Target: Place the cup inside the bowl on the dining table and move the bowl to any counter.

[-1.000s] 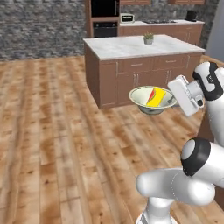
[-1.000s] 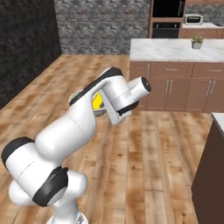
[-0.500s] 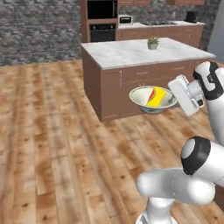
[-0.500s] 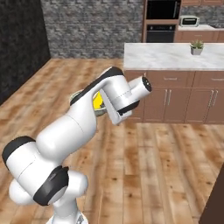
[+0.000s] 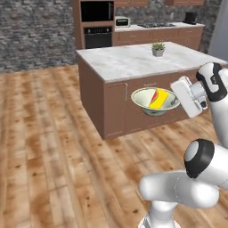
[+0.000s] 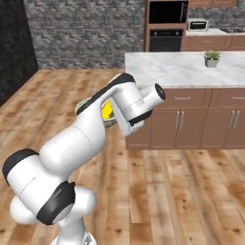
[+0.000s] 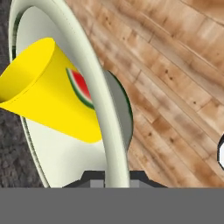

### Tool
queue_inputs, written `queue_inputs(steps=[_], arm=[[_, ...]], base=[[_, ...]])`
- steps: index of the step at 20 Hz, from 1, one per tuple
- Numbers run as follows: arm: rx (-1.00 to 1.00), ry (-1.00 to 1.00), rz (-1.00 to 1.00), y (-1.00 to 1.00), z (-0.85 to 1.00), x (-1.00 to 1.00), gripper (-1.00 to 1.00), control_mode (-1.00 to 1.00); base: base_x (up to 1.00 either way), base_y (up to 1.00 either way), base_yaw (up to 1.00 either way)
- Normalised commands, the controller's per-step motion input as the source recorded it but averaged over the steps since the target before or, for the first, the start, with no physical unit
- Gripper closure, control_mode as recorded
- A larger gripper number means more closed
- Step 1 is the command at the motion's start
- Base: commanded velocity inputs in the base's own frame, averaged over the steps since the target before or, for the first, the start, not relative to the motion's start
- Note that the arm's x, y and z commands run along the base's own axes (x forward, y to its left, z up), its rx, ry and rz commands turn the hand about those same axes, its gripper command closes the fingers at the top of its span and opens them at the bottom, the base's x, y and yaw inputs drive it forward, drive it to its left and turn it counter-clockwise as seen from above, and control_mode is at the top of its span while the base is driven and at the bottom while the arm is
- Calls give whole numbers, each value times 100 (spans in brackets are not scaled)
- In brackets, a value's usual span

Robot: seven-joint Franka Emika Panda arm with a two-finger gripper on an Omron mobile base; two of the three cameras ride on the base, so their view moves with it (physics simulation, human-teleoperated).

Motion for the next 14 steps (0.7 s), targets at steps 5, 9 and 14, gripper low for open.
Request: queue_inputs(steps=[5, 9, 14], arm=[[0, 0, 0, 0, 0, 0, 100, 100], [0, 0, 0, 0, 0, 0, 100, 100], [0, 0, 0, 0, 0, 0, 100, 100]], base=[[100, 5, -17], [100, 0, -17], [100, 4, -16]])
